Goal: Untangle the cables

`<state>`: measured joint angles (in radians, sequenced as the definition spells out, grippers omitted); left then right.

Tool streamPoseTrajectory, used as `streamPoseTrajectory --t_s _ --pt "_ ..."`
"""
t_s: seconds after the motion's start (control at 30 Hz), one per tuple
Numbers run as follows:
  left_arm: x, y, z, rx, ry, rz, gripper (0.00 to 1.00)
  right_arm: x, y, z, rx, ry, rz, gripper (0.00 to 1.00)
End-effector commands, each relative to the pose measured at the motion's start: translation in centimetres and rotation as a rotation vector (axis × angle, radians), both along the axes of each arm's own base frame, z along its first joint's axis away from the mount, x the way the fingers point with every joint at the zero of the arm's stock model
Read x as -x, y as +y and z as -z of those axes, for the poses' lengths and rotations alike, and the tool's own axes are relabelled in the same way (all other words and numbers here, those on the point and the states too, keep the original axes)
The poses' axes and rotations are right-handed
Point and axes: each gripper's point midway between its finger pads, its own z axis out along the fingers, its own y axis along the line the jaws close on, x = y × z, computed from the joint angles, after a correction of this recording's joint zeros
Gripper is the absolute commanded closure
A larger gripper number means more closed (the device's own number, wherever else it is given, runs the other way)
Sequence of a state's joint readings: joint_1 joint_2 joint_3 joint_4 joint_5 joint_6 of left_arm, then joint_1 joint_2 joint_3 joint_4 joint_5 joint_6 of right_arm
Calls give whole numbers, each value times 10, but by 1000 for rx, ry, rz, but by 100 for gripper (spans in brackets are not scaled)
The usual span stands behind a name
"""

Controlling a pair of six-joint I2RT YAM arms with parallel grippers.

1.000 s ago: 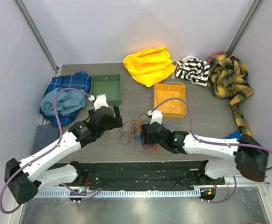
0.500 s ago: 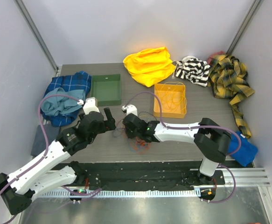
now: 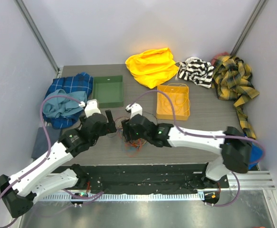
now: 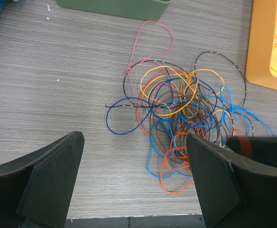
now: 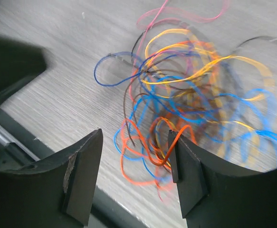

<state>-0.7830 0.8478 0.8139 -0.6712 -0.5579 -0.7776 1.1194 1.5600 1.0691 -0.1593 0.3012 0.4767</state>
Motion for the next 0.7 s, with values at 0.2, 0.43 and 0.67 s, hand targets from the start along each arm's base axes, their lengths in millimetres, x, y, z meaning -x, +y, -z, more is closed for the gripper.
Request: streamPoseTrajectory --t_s 0.2,0.43,0.67 --pt "-57 -47 33 -42 110 25 9 6 -70 -53 -88 -127 139 36" --pt "-98 -57 70 -7 240 7 26 19 -74 -22 -56 -72 92 36" --pt "-115 -71 70 7 252 41 39 22 -78 12 85 -10 88 31"
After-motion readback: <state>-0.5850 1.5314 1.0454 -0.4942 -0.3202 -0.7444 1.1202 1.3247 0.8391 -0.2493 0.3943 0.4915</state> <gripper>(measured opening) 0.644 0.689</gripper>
